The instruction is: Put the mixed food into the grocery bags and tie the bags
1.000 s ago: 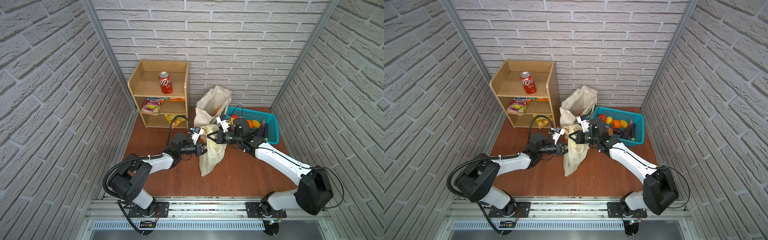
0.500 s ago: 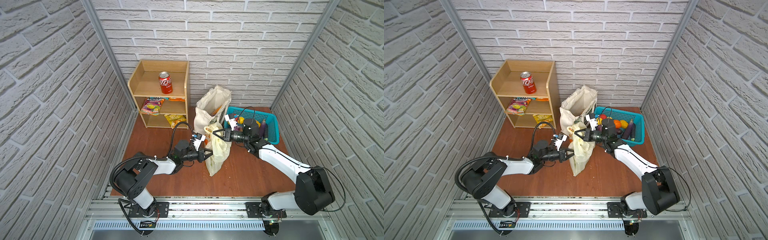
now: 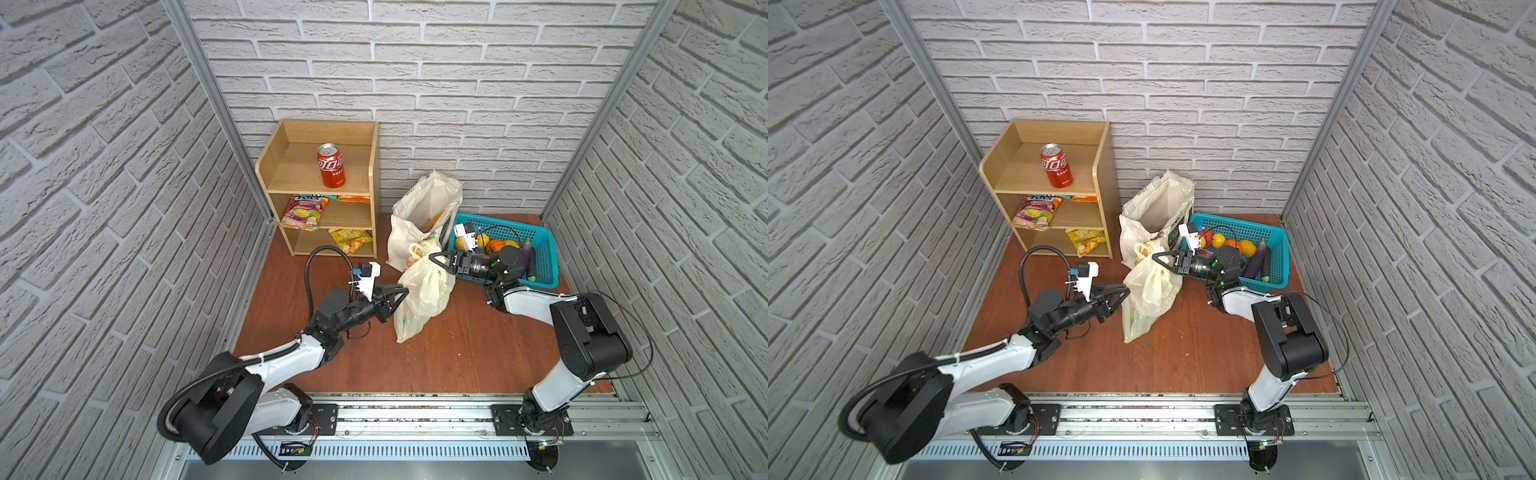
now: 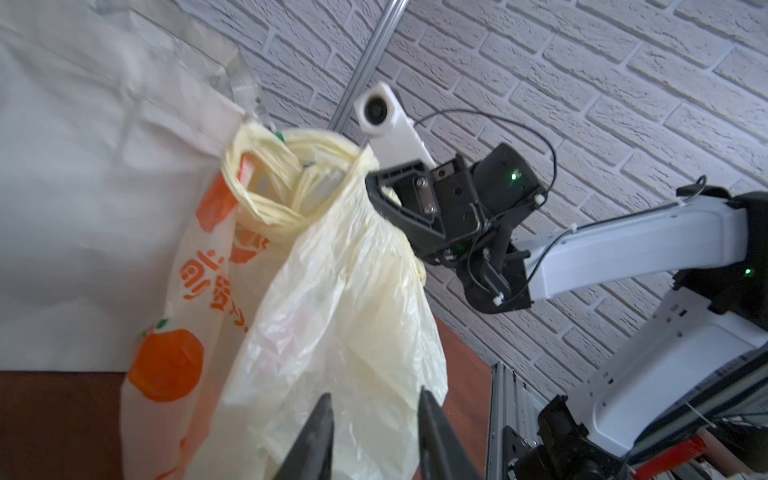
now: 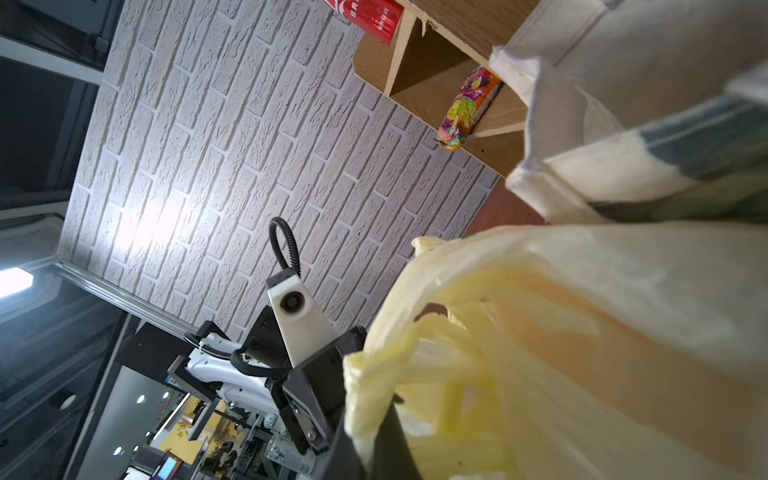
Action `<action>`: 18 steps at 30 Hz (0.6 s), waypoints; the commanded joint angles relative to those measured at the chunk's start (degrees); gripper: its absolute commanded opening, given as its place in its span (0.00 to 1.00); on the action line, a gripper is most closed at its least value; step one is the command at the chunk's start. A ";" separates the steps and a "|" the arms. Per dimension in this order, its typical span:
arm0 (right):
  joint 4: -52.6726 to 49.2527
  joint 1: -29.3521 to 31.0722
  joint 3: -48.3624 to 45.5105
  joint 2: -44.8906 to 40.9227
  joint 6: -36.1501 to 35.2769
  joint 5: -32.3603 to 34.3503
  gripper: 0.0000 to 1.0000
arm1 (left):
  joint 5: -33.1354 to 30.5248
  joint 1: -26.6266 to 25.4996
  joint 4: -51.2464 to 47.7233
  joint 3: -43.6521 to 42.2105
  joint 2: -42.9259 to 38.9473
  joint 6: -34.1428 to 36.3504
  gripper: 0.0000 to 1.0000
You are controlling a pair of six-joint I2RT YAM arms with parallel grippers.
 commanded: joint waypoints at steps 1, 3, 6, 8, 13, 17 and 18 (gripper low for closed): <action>10.14 0.05 -0.10 -0.99 3.32 0.10 0.06 | -3.73 1.45 -7.28 2.53 -5.76 6.27 0.49; 10.84 0.15 -0.27 -0.40 3.45 0.14 0.06 | -2.89 2.28 -12.78 5.71 -5.85 9.41 0.54; 11.02 0.42 -1.02 0.16 3.18 0.07 0.06 | 1.69 3.59 -14.22 9.48 -1.59 10.97 0.59; 11.01 0.45 -1.33 0.31 2.95 -0.11 0.06 | 5.09 3.90 -13.26 11.73 2.48 11.08 0.62; 11.01 0.53 -1.73 0.13 2.99 -0.75 0.06 | 13.54 3.94 -9.16 17.99 12.83 9.92 0.69; 11.01 0.60 -1.62 0.29 3.00 -0.82 0.06 | 18.05 3.75 -7.07 21.76 18.29 8.84 0.73; 11.02 0.62 -1.63 0.30 3.07 -0.82 0.05 | 18.95 3.63 -6.09 22.22 19.16 8.33 0.73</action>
